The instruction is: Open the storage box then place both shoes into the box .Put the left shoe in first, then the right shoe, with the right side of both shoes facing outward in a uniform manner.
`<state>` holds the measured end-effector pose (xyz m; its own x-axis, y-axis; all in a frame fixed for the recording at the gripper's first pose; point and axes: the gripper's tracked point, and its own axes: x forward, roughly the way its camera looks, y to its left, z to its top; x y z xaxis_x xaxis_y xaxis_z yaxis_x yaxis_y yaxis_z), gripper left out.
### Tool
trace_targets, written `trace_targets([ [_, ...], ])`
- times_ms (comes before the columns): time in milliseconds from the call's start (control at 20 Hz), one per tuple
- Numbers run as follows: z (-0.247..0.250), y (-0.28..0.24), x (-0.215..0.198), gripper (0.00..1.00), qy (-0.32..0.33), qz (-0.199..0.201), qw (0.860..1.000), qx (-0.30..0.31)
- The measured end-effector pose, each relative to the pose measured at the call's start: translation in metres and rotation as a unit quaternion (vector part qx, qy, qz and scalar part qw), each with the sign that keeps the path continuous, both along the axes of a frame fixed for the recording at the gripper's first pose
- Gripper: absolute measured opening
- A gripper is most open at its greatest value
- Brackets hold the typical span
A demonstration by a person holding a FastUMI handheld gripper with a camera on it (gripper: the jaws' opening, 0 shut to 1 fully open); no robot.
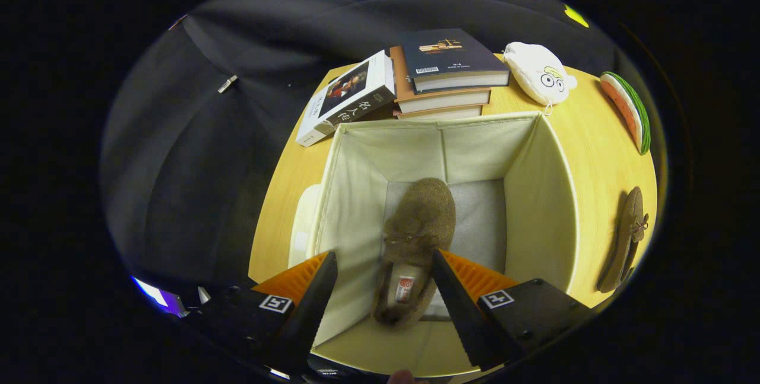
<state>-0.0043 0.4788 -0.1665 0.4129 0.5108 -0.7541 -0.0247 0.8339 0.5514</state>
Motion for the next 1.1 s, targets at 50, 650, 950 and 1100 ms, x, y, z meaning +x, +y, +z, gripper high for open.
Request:
trace_targets([
  [50, 0.006, -0.003, 0.000, 0.98, -0.005, -0.001, 1.000, 0.006],
  [650, 0.081, -0.162, 0.020, 0.98, -0.181, -0.039, 0.983, -0.006],
  [950, 0.044, -0.284, -0.004, 0.99, -0.184, -0.089, 0.976, -0.069],
  [1100, 0.013, -0.337, -0.026, 0.98, -0.153, -0.110, 0.978, -0.092],
])
